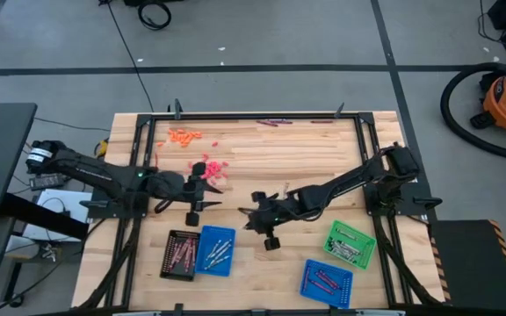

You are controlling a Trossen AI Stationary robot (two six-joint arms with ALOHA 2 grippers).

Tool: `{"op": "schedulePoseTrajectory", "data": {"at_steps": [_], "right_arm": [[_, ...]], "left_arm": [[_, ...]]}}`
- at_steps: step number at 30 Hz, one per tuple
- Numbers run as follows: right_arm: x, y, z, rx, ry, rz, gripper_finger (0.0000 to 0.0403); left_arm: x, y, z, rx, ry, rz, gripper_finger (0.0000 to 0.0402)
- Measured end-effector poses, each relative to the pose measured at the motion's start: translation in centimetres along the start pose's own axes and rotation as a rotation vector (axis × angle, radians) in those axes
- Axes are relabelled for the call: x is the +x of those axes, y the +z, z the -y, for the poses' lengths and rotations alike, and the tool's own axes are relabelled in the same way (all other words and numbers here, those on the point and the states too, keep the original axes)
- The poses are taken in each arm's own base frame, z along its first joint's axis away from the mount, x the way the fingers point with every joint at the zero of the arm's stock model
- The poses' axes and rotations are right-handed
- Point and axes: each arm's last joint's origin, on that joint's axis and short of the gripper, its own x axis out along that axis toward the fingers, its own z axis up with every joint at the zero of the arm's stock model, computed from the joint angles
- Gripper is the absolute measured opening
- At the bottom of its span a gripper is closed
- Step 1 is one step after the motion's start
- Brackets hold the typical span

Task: Sort crayons
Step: Put the white crayon into the left blue bin

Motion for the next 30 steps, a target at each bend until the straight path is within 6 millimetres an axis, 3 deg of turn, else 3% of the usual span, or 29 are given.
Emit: {"op": "schedulePoseTrajectory", "data": {"at_steps": [5, 15, 22, 26, 30], "right_arm": [[1.0, 3.0, -1.0, -0.139, 0.020, 0.015, 0.0031], [5.5, 7.1, -2.0, -0.349, 0.121, 0.056, 0.0031], [8.8, 7.8, -2.3, -0.444, 0.179, 0.042, 0.0031], [10.3, 7.2, -2.4, -0.489, 0.208, 0.020, 0.0031], [10.7, 6.8, -2.4, -0.510, 0.204, -0.006, 0.0038]], "left_arm": [[-1.6, 0.3, 0.5, -0.029, -0.030, 0.041, 0.0148], [-3.7, 0.6, 1.6, -0.083, -0.109, 0.085, 0.0148], [-4.1, 0.9, 1.8, -0.125, -0.117, 0.111, 0.0148], [-4.1, 0.9, 1.8, -0.144, -0.119, 0.108, 0.0148], [-4.0, 0.9, 1.9, -0.157, -0.124, 0.105, 0.0148]]}}
